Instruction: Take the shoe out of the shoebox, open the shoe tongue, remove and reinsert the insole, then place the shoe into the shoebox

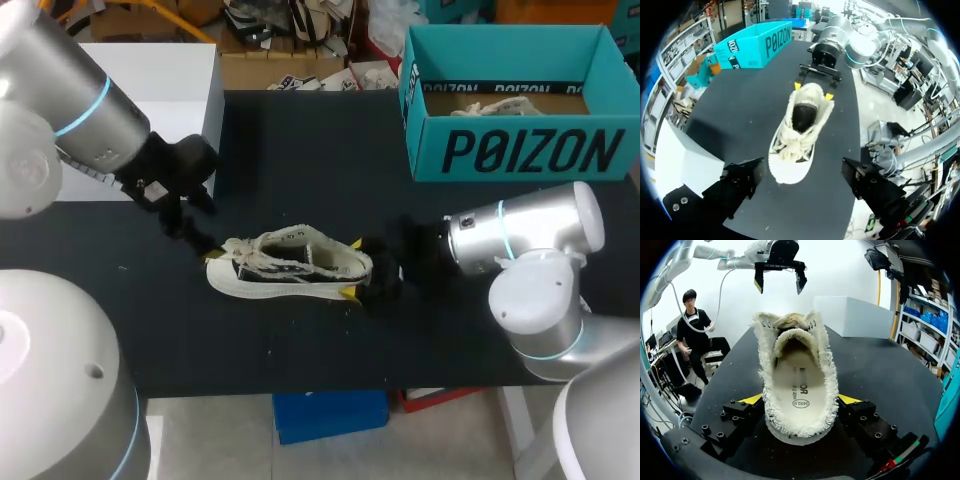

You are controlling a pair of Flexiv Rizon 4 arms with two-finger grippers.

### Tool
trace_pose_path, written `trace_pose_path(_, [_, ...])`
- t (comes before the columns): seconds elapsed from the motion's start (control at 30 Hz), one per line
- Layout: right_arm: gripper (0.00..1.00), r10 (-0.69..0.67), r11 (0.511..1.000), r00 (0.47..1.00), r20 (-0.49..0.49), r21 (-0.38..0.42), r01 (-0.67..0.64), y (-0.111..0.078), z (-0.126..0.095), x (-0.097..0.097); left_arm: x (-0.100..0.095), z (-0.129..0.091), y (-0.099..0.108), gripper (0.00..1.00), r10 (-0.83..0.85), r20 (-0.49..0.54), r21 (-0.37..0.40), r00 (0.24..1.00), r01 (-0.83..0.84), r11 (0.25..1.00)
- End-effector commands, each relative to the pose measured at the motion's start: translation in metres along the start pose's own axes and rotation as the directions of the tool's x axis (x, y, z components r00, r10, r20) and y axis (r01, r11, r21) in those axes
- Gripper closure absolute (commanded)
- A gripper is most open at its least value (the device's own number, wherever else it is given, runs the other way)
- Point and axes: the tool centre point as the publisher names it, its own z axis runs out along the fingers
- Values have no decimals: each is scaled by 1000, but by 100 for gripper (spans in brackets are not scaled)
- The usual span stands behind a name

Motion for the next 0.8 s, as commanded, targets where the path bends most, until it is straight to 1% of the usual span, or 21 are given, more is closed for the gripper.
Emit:
trace_pose_path(0.03, [100,0,1000,1000,2,1,0,-2,4,0,0,0,-1,0,0,1,-7,1000,1,1000])
trace_pose_path(0.23, [100,0,1000,1000,2,1,0,-2,4,0,0,0,-1,0,0,1,-7,1000,1,1000])
trace_pose_path(0.33, [100,0,1000,1000,2,1,0,-2,4,0,4,6,-16,0,-207,7,53,978,206,977])
trace_pose_path(0.37, [100,0,1000,1000,2,1,0,-2,4,0,7,8,-22,0,-332,-20,67,943,333,941])
trace_pose_path(0.4, [100,0,1000,1000,2,1,0,-2,4,0,8,10,-29,0,-450,-28,75,892,451,889])
trace_pose_path(0.43, [100,0,1000,1000,2,1,0,-2,4,0,7,12,-36,0,-562,-29,91,827,562,822])
trace_pose_path(0.47, [100,0,1000,1000,2,1,0,-2,4,0,6,13,-42,0,-630,-44,112,775,631,768])
trace_pose_path(0.5, [100,0,1000,1000,2,1,0,-2,4,0,4,11,-54,0,-727,-106,149,679,733,663])
trace_pose_path(0.53, [100,0,1000,1000,2,1,0,-2,4,0,4,11,-59,0,-740,-118,165,662,748,643])
trace_pose_path(0.8, [100,0,1000,1000,2,1,0,-2,4,0,4,11,-59,0,-740,-118,165,662,748,643])
